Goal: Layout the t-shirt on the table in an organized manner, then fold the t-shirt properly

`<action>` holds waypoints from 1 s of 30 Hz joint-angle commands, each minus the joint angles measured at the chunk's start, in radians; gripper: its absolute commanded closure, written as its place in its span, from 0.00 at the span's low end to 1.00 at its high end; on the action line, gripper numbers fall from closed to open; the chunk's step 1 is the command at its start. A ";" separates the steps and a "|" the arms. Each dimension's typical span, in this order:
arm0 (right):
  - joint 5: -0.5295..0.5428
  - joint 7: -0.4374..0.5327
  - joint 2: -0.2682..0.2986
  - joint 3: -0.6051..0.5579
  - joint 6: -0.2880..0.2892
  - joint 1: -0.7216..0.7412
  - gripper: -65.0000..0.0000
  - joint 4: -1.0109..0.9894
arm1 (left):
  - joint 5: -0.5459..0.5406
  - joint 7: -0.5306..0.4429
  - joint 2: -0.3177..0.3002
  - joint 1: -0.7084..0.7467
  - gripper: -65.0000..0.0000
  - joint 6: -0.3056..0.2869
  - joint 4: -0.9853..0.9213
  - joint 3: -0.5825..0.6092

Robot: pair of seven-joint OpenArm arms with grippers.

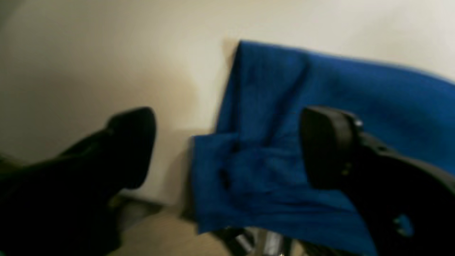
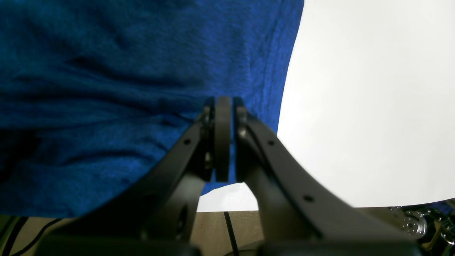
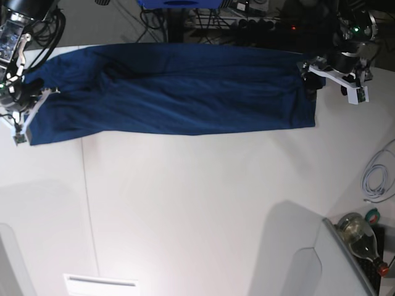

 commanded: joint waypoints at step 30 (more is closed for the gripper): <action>0.003 0.014 0.012 0.003 0.002 0.007 0.98 0.017 | -0.084 -0.022 -0.108 -0.179 0.27 -0.156 -0.539 0.096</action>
